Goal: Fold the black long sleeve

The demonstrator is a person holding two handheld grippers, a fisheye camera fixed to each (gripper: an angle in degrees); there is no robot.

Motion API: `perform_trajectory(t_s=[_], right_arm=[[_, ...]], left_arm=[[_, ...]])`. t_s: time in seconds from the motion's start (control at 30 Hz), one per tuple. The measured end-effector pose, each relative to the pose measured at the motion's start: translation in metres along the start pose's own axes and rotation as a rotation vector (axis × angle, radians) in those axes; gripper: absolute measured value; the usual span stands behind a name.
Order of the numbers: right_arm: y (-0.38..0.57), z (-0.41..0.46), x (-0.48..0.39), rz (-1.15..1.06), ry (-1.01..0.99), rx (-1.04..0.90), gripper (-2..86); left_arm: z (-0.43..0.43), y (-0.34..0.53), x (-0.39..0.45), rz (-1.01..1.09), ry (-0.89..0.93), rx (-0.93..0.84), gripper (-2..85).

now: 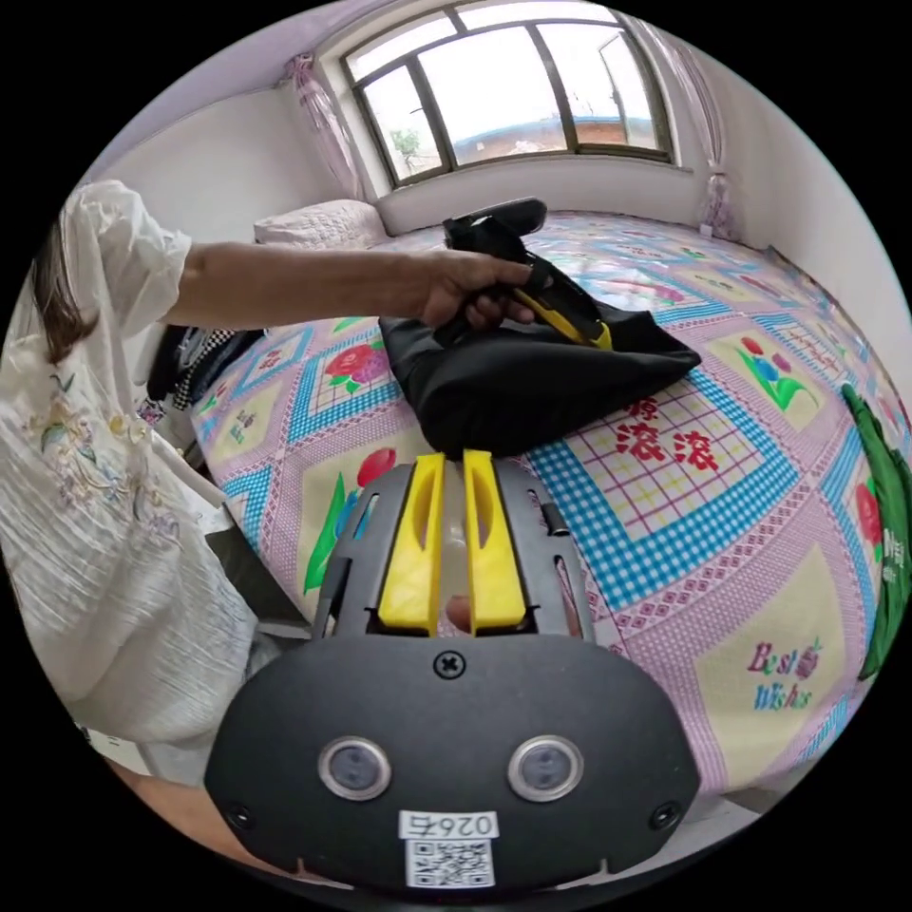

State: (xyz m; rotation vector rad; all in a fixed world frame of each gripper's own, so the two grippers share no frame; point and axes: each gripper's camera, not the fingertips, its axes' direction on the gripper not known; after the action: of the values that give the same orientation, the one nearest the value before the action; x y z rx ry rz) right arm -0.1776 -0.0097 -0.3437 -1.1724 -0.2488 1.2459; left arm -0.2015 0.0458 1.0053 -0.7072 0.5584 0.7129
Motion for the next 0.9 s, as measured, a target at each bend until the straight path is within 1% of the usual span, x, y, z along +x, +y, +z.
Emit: perform_trajectory(t_s=[0.03, 0.1, 0.17, 0.2, 0.3, 0.33, 0.43, 0.53, 0.67, 0.83, 0.9], right_arm=[[0.005, -0.002, -0.001, 0.004, 0.016, 0.003, 3.4], [0.009, -0.001, 0.003, 0.01, -0.019, 0.029, 6.5], [0.004, 0.015, 0.006, -0.05, -0.105, -0.008, 10.3], [0.002, 0.021, 0.005, -0.068, -0.11, -0.023, 11.1], [-0.012, 0.036, -0.01, -0.169, -0.074, -0.047, 12.6], [-0.014, 0.036, -0.017, -0.191, -0.026, -0.056, 12.7], [-0.004, 0.028, -0.028, -0.214, 0.042, -0.015, 11.5], [0.006, 0.024, -0.023, -0.211, 0.021, 0.018, 9.6], [-0.009, 0.047, -0.001, -0.198, -0.122, -0.047, 9.6], [0.006, 0.046, 0.006, -0.116, -0.091, -0.088, 3.6], [0.016, 0.046, 0.01, -0.053, -0.086, -0.075, 2.7]], left_arm=[[-0.001, 0.001, -0.01, -0.042, 0.044, 0.021, -1.0], [-0.003, 0.003, -0.025, -0.095, 0.115, 0.056, -1.0], [-0.004, 0.006, -0.038, -0.131, 0.174, 0.09, -1.0], [-0.004, 0.005, -0.045, -0.143, 0.196, 0.098, -1.0], [-0.003, 0.001, -0.051, -0.134, 0.173, 0.102, -1.0], [-0.003, -0.001, -0.052, -0.125, 0.16, 0.102, -1.0], [-0.003, -0.001, -0.06, -0.119, 0.173, 0.105, -1.0], [-0.004, 0.002, -0.067, -0.131, 0.187, 0.125, -1.0], [-0.003, 0.001, -0.071, -0.122, 0.157, 0.119, -1.0], [0.001, -0.002, -0.069, -0.025, 0.077, 0.113, -1.0], [0.002, 0.002, -0.076, -0.028, 0.103, 0.135, -1.0]])
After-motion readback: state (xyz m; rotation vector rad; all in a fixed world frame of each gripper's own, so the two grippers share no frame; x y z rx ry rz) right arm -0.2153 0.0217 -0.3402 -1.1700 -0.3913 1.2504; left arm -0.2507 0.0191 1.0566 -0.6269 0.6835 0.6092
